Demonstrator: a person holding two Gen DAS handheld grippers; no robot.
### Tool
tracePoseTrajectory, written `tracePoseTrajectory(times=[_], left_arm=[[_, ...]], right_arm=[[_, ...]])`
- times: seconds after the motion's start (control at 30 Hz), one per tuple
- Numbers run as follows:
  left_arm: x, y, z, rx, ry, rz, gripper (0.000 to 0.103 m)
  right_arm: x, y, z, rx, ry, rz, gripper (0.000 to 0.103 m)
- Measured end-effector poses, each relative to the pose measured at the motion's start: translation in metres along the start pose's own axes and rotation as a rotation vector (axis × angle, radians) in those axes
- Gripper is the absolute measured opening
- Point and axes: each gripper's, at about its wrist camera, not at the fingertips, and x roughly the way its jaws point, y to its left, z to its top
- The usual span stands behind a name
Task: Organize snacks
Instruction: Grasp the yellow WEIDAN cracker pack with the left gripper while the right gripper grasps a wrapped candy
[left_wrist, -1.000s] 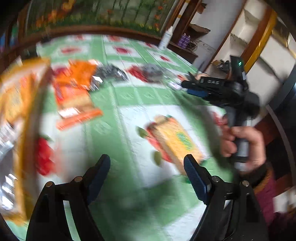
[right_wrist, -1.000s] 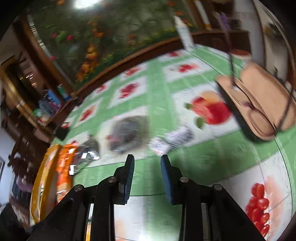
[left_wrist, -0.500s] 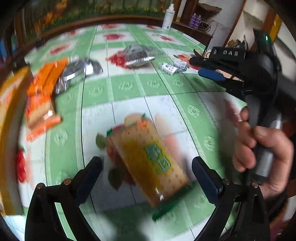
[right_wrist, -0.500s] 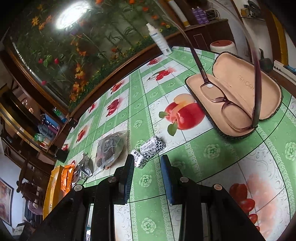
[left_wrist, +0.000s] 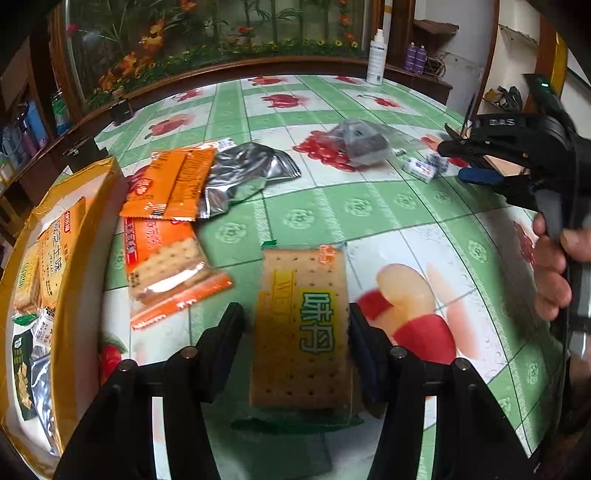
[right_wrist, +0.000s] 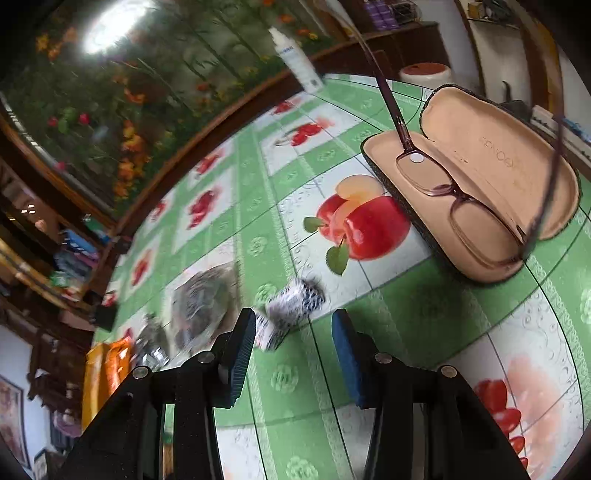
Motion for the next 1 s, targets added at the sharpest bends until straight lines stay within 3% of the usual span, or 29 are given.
tracePoseTrajectory(times=[0.17, 0.23, 0.4, 0.57, 0.63, 0.83, 1.0], left_arm=[[0.001, 0.005, 0.001, 0.007, -0.013, -0.013, 0.055], [0.003, 0.007, 0.002, 0.010, -0.025, -0.015, 0.055], [0.006, 0.008, 0.006, 0.006, -0.056, -0.052, 0.055], [0.004, 0.014, 0.007, -0.031, -0.077, -0.099, 0.054], [0.002, 0.014, 0.007, -0.031, -0.091, -0.095, 0.046], [0.002, 0.018, 0.007, -0.051, -0.092, -0.090, 0.046], [0.002, 0.020, 0.007, -0.060, -0.096, -0.096, 0.045]], right_arm=[[0.014, 0.016, 0.004, -0.068, -0.007, -0.100, 0.046], [0.014, 0.022, -0.001, -0.130, -0.023, -0.146, 0.039], [0.005, 0.015, -0.006, -0.157, -0.043, -0.145, 0.038], [-0.010, 0.008, -0.001, -0.120, -0.071, -0.021, 0.038], [-0.017, 0.014, -0.001, -0.134, -0.101, 0.018, 0.038], [-0.031, 0.059, -0.019, -0.294, -0.154, 0.121, 0.039], [-0.030, 0.088, -0.035, -0.399, -0.119, 0.215, 0.039]])
